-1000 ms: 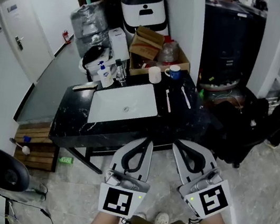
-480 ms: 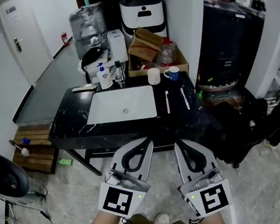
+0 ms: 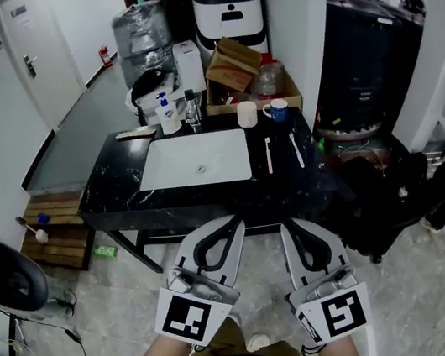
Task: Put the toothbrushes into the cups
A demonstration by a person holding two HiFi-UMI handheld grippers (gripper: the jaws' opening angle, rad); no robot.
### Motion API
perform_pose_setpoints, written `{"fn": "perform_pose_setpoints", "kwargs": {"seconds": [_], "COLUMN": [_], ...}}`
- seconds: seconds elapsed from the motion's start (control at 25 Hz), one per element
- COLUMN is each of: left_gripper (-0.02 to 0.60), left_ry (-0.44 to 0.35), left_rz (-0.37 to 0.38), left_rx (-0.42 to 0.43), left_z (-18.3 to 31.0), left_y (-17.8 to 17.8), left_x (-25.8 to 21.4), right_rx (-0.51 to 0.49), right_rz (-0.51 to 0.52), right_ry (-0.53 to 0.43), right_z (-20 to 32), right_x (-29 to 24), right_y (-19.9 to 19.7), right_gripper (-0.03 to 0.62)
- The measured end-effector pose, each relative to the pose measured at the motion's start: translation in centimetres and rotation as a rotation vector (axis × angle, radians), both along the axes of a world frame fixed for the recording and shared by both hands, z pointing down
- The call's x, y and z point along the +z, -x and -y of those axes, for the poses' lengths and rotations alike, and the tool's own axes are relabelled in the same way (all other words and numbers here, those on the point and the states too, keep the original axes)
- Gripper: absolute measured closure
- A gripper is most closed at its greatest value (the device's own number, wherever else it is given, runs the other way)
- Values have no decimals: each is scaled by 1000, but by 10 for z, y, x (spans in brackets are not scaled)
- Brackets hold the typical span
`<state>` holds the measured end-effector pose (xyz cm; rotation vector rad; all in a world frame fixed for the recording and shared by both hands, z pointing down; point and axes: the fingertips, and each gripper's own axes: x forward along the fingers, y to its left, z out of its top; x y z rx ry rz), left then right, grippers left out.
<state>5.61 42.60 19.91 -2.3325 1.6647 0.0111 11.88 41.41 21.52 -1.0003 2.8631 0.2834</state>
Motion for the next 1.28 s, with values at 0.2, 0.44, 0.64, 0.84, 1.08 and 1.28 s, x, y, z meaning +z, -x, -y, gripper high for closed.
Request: {"fn": "perform_pose_setpoints", "kwargs": {"seconds": [0.2,0.44,0.64,0.84,1.08,1.28], "left_gripper": [572,572,572,572,572,572], "left_ry": [5,10,14,10,15,15], "left_rz": [17,4,-2,-4,18,69], "left_rx": [-8,-4,-6,10,43,85], "left_z": [6,23,49,94,166,231], "left_y": [4,13,27,43,65,86], "left_x": [5,9,14,19,28,31], "right_rx": [-7,-1,-1,5,-5,13], "right_rz": [-6,-12,-22,-27,-4,20], "right_ry": [10,24,30,41,78,122], "right_z": [5,24,50,92,158,224], "right_x": [6,14,20,25,29,30], "right_y": [4,11,25,42,71,95], "right_gripper": [562,560,560,562,560,562]}}
